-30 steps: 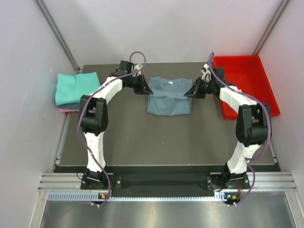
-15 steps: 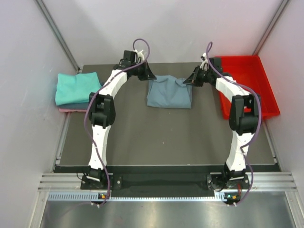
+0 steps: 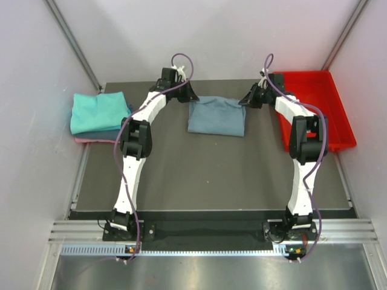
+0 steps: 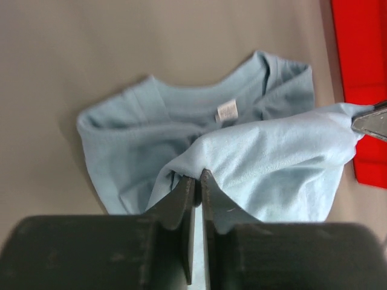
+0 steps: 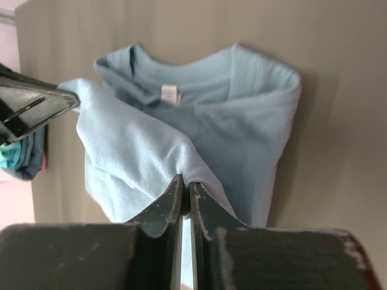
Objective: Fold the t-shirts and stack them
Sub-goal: Fold the tshirt, then neatly place the folded tshirt to the corner
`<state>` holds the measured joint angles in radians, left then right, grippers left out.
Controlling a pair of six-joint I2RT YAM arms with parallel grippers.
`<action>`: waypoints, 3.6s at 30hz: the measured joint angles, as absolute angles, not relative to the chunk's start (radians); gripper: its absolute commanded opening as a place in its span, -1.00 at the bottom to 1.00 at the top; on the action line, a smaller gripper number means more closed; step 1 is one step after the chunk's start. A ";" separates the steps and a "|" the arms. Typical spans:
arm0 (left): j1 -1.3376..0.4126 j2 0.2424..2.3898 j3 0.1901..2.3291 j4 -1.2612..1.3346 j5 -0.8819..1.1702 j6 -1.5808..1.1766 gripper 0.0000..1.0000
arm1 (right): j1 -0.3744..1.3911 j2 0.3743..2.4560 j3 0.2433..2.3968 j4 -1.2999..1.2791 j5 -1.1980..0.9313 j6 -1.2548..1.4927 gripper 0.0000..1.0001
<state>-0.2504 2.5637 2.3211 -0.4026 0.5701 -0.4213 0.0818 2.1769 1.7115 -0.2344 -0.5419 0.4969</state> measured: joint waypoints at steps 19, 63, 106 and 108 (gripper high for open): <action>-0.255 2.288 2.142 -0.437 0.403 -0.390 0.54 | 0.064 2.022 1.635 -0.145 -0.569 0.528 0.16; -0.197 2.552 1.990 -0.170 0.899 -0.754 -0.09 | 0.172 2.293 1.711 -0.163 -0.570 0.523 0.14; 0.083 2.123 2.132 -1.005 0.632 0.001 -1.00 | 0.063 1.904 1.431 -0.213 -0.472 0.358 0.34; 0.079 2.094 2.132 -1.034 0.607 0.029 -1.00 | 0.063 1.887 1.414 -0.215 -0.472 0.359 0.34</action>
